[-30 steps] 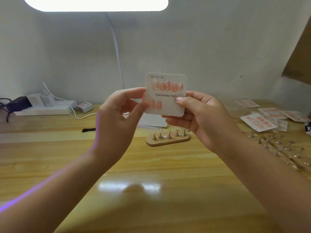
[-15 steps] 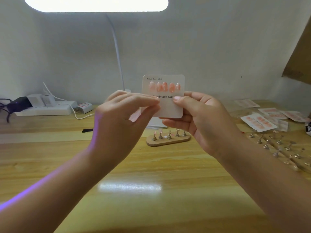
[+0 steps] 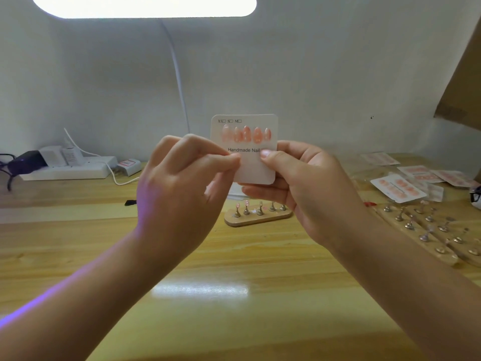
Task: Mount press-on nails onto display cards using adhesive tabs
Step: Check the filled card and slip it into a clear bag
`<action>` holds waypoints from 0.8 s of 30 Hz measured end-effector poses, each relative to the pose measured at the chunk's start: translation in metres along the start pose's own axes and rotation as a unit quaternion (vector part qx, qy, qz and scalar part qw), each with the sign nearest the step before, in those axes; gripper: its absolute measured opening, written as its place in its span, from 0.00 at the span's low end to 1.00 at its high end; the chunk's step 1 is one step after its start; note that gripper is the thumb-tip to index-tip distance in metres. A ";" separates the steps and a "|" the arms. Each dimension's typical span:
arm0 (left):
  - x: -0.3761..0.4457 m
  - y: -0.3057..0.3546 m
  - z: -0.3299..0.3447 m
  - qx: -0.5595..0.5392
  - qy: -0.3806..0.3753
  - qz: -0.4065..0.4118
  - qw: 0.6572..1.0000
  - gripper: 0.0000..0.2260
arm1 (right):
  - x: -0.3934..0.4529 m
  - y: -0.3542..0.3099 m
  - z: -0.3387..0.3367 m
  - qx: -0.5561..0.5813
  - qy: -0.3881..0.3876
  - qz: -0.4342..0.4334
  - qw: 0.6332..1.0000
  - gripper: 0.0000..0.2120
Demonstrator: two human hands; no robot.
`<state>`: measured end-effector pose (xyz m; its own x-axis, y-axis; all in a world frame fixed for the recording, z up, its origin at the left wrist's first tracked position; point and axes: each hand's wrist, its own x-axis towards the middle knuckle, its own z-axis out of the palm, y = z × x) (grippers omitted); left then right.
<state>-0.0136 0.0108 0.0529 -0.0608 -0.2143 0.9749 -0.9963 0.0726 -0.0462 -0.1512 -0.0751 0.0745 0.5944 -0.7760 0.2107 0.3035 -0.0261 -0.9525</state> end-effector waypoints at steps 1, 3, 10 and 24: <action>0.000 0.000 0.000 0.003 -0.003 0.000 1.000 0.06 | 0.000 0.000 0.000 -0.002 0.000 0.000 1.000 0.09; 0.000 -0.001 0.000 0.008 -0.008 0.004 1.000 0.06 | -0.001 0.001 0.001 -0.003 -0.004 0.000 1.000 0.10; -0.003 -0.003 0.002 0.014 -0.007 0.039 0.999 0.06 | -0.001 0.001 0.001 0.001 -0.008 -0.004 1.000 0.06; -0.003 -0.001 0.004 -0.028 -0.039 -0.030 0.998 0.08 | -0.001 0.001 -0.002 0.022 -0.003 0.003 1.000 0.06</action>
<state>-0.0123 0.0072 0.0495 -0.0078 -0.2957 0.9553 -0.9935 0.1104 0.0261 -0.1531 -0.0760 0.0733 0.6001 -0.7727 0.2069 0.3323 0.0054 -0.9432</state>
